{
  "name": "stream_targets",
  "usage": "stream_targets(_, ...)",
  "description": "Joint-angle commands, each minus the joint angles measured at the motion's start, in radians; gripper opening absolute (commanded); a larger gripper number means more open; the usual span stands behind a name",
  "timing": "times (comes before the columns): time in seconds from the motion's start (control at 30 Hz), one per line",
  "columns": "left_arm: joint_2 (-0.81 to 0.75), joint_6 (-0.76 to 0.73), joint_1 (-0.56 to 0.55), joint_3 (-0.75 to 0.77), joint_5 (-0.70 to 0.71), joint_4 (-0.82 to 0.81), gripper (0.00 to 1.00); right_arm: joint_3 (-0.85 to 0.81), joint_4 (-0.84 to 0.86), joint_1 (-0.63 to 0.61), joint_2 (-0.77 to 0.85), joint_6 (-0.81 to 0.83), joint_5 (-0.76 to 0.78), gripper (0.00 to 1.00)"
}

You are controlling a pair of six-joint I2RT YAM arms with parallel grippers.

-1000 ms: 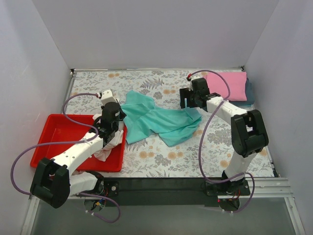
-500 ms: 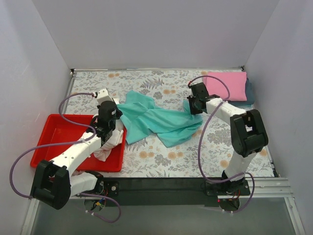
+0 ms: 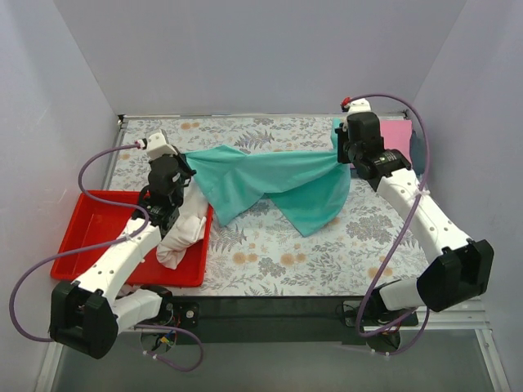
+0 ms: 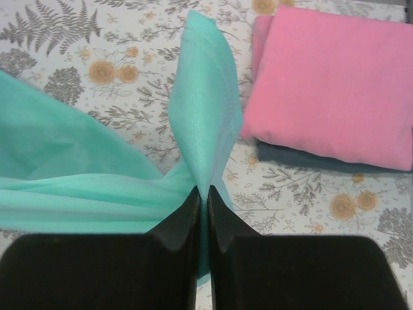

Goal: Fold and stack the t-shirts
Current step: Flatten the tshirt out

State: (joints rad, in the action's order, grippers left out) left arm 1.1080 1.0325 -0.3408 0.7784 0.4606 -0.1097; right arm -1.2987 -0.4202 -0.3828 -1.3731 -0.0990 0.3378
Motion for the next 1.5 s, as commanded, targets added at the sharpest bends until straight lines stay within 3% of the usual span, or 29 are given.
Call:
stream_targets(0.0,-0.057,-0.025,0.04,0.024,0.053,0.018,0.0,-0.037,-0.048,-0.021,-0.049,0.027,-0.083,0.01)
stream_targets(0.17,-0.096,-0.011,0.046,-0.021,0.049,0.061,0.0,0.071,-0.104,-0.131,-0.049,-0.01,-0.079,0.01)
stream_targets(0.27,-0.102,-0.006,0.046,-0.042,0.07,0.079,0.0,0.228,-0.169,-0.204,0.041,-0.071,-0.013,0.01)
stream_targets(0.33,-0.093,-0.006,0.046,-0.047,0.075,0.077,0.0,0.351,-0.195,-0.238,0.135,-0.122,-0.061,0.01)
stream_targets(0.47,-0.073,-0.003,0.046,-0.044,0.056,0.077,0.0,0.461,-0.256,-0.272,0.23,-0.177,-0.194,0.18)
stream_targets(0.5,-0.071,-0.005,0.048,-0.047,0.055,0.071,0.0,0.458,-0.291,-0.275,0.239,-0.189,-0.151,0.31)
stream_targets(0.6,-0.07,-0.008,0.048,-0.05,0.044,0.067,0.0,0.414,-0.293,-0.275,0.261,-0.188,-0.021,0.52)
stream_targets(0.67,-0.071,-0.008,0.048,-0.051,0.038,0.07,0.0,0.359,-0.266,-0.275,0.246,-0.176,0.009,0.55)
stream_targets(0.8,-0.085,-0.012,0.048,-0.064,0.035,0.064,0.0,0.323,-0.084,-0.274,0.16,-0.122,-0.045,0.56)
stream_targets(1.0,-0.091,-0.015,0.049,-0.067,0.029,0.067,0.0,0.306,-0.048,-0.274,-0.023,-0.116,-0.105,0.56)
stream_targets(1.47,-0.057,-0.014,0.048,-0.065,0.004,0.054,0.0,0.444,-0.015,-0.272,0.014,-0.148,-0.169,0.54)
